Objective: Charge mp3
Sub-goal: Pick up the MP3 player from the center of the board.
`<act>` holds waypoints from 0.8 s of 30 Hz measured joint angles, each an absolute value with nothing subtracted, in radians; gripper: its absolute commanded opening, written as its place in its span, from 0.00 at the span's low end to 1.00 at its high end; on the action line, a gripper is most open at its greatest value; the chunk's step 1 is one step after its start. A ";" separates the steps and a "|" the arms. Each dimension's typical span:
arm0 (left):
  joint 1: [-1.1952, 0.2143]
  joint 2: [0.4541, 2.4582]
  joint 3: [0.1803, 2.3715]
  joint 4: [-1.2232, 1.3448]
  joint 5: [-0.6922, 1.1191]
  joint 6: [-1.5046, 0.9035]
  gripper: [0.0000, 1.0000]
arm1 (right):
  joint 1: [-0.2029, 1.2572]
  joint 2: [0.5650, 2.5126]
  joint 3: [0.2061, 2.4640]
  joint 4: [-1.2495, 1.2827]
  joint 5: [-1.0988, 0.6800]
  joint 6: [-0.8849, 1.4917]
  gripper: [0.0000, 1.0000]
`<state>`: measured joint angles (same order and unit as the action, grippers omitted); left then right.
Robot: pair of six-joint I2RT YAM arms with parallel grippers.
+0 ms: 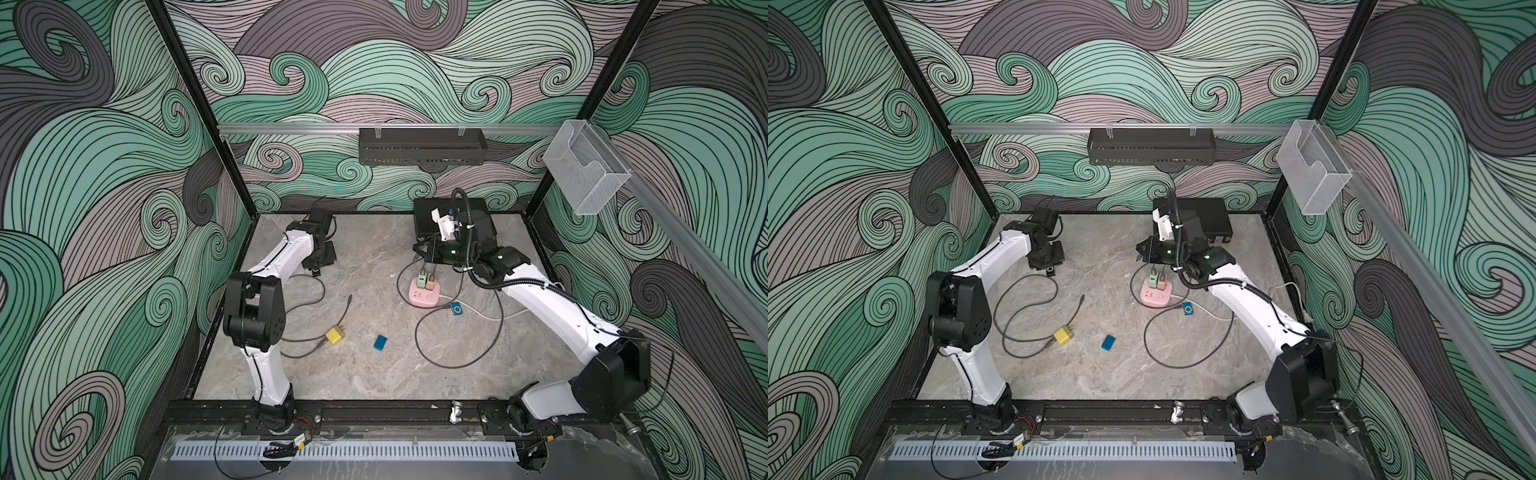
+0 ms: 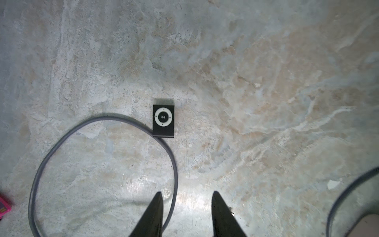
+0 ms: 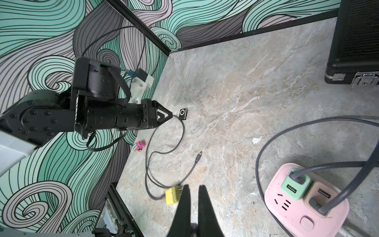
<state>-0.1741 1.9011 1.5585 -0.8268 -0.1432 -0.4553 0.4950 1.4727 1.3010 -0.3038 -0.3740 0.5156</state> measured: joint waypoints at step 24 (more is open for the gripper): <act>-0.086 2.174 1.760 -0.857 -0.141 -0.342 0.46 | 0.433 1.656 1.363 -0.237 -0.429 0.513 0.00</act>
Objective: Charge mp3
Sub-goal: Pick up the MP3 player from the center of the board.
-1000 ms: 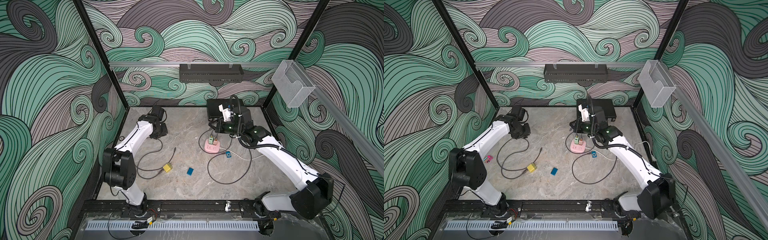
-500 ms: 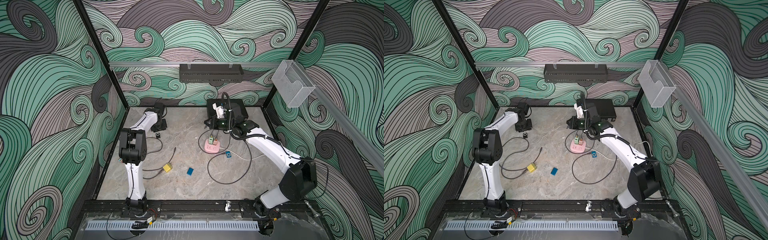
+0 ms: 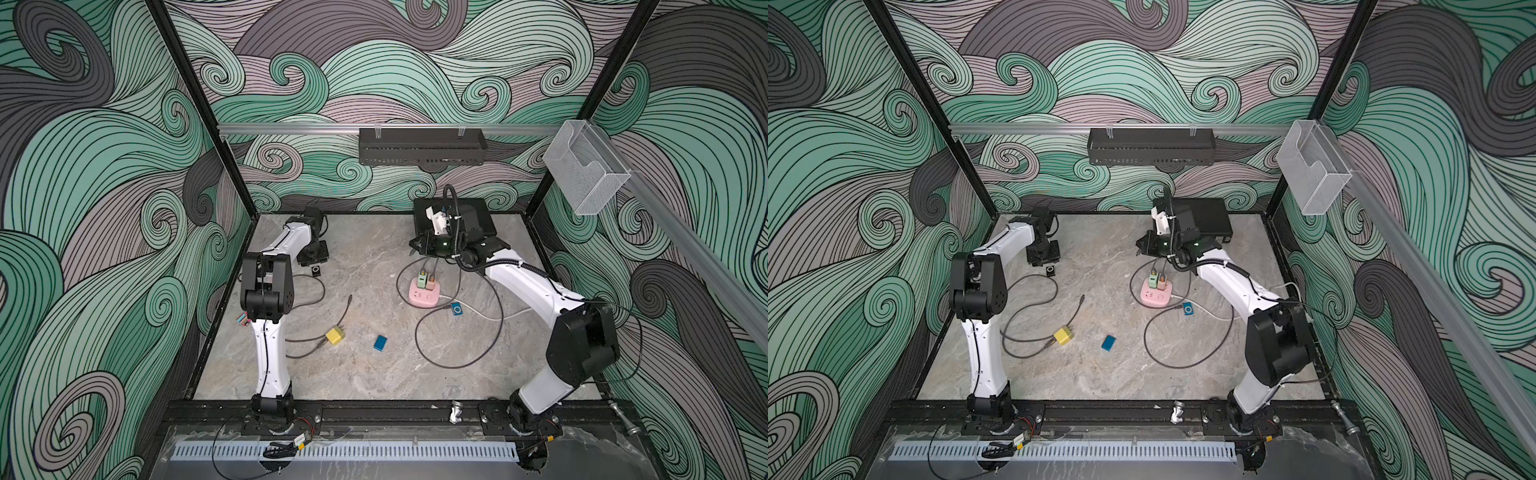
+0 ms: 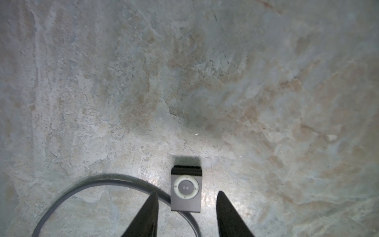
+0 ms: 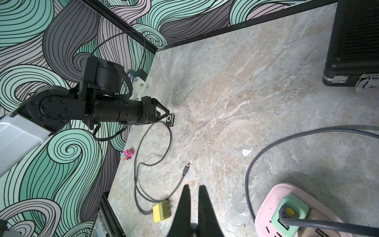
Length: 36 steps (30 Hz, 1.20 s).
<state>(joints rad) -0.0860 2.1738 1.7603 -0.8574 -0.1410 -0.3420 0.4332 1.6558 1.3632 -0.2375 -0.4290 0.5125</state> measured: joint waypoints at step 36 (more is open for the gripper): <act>-0.075 2.277 1.825 -0.884 -0.117 -0.208 0.36 | 0.421 1.689 1.363 -0.195 -0.489 0.548 0.00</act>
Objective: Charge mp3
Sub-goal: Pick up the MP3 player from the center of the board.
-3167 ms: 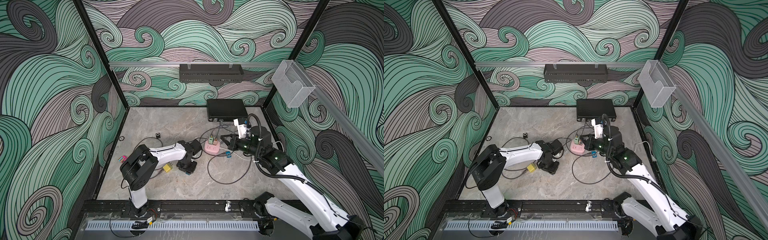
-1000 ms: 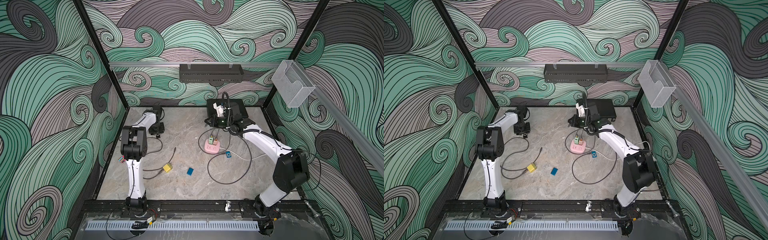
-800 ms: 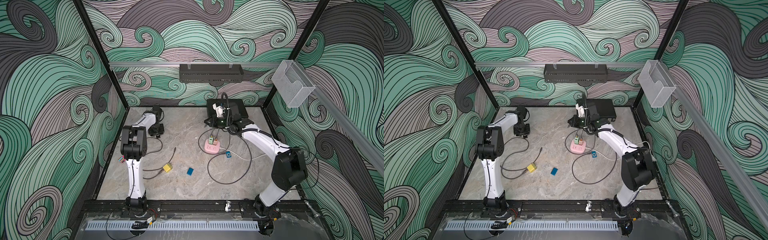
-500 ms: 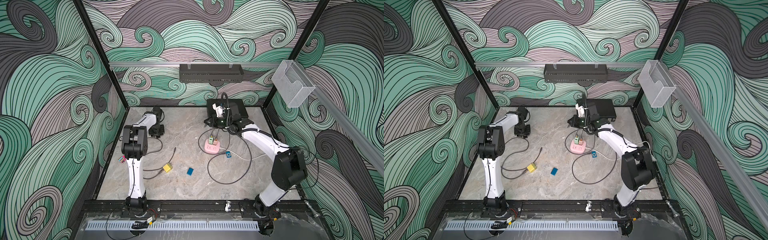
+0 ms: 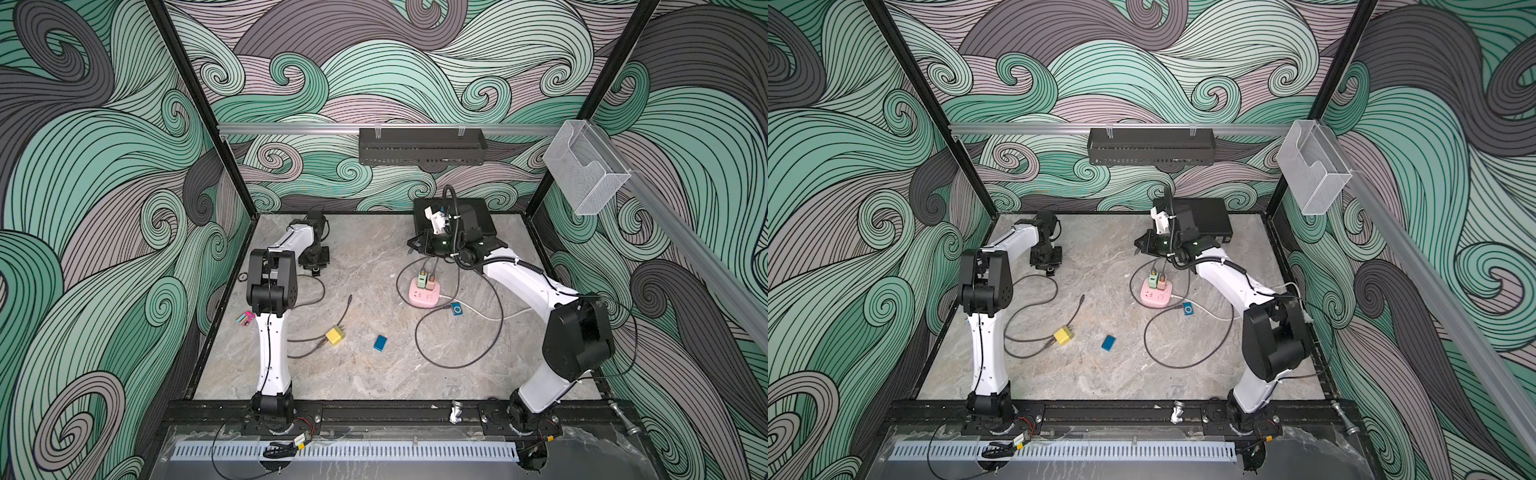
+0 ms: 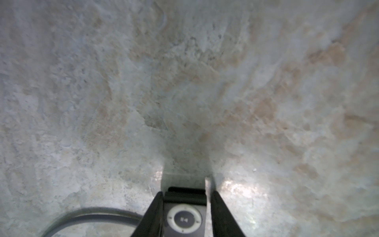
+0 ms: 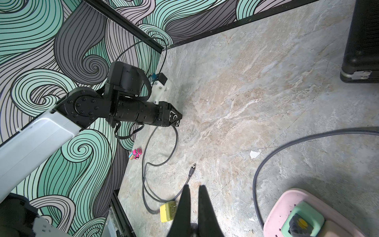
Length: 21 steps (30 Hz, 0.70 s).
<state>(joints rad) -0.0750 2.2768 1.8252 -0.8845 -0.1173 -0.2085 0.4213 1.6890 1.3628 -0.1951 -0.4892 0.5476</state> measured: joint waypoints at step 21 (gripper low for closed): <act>-0.075 2.286 1.844 -0.940 -0.083 -0.236 0.29 | 0.420 1.689 1.333 -0.182 -0.496 0.553 0.00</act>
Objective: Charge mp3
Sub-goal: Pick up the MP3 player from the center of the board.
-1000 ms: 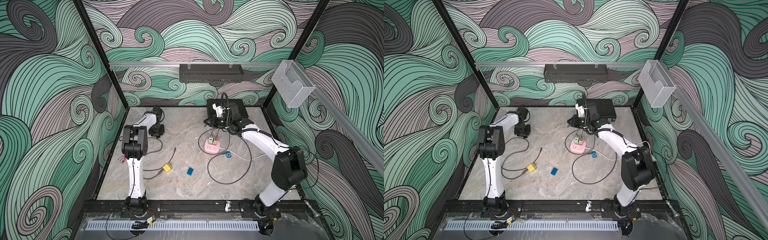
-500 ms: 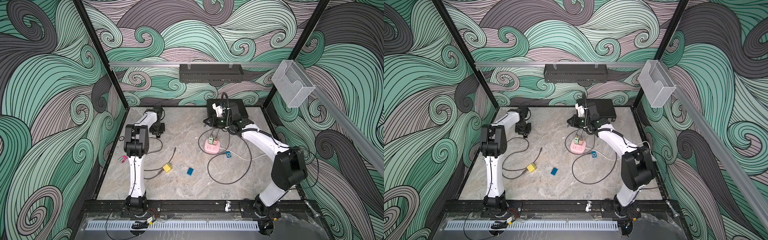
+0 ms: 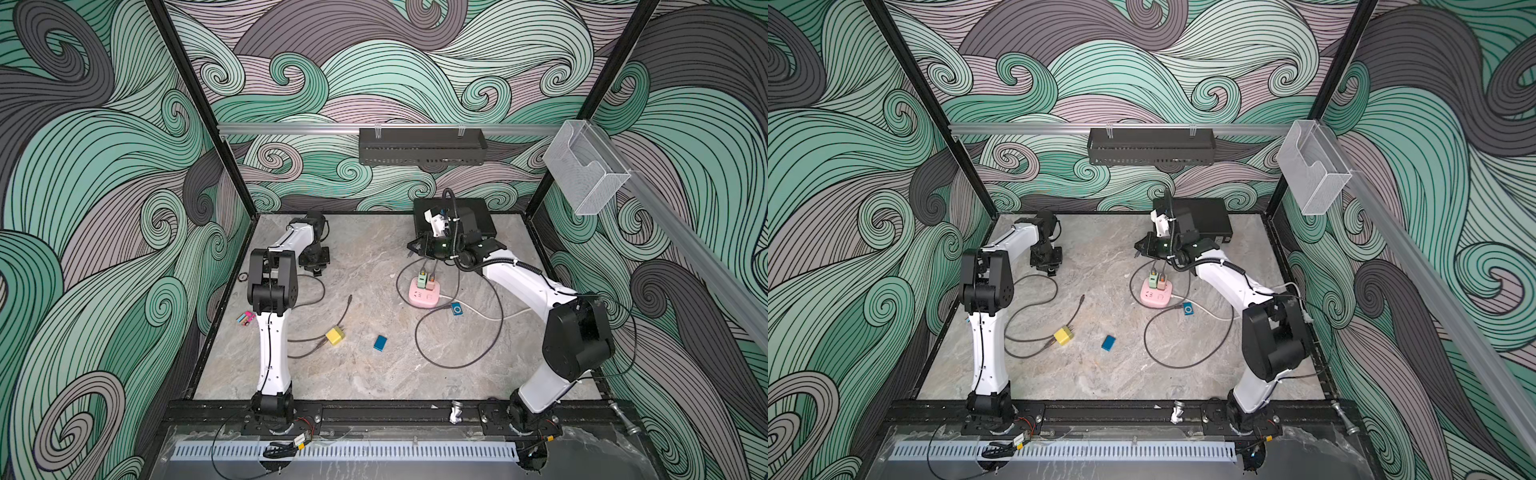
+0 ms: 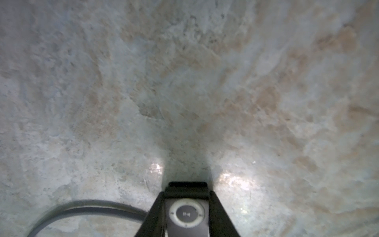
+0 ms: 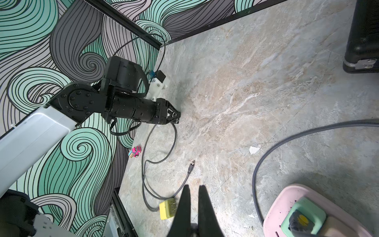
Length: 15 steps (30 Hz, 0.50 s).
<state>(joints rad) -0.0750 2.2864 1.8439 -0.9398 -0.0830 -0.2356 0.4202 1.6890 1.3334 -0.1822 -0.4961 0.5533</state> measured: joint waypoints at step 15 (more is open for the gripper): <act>-0.073 2.107 1.663 -0.901 0.246 -0.239 0.21 | 0.443 1.661 1.332 -0.202 -0.471 0.475 0.00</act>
<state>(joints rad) -0.0734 2.1067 1.6627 -0.9009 0.2459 -0.2390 0.4427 1.6608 1.3315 -0.2016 -0.4709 0.4751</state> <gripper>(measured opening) 0.259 0.069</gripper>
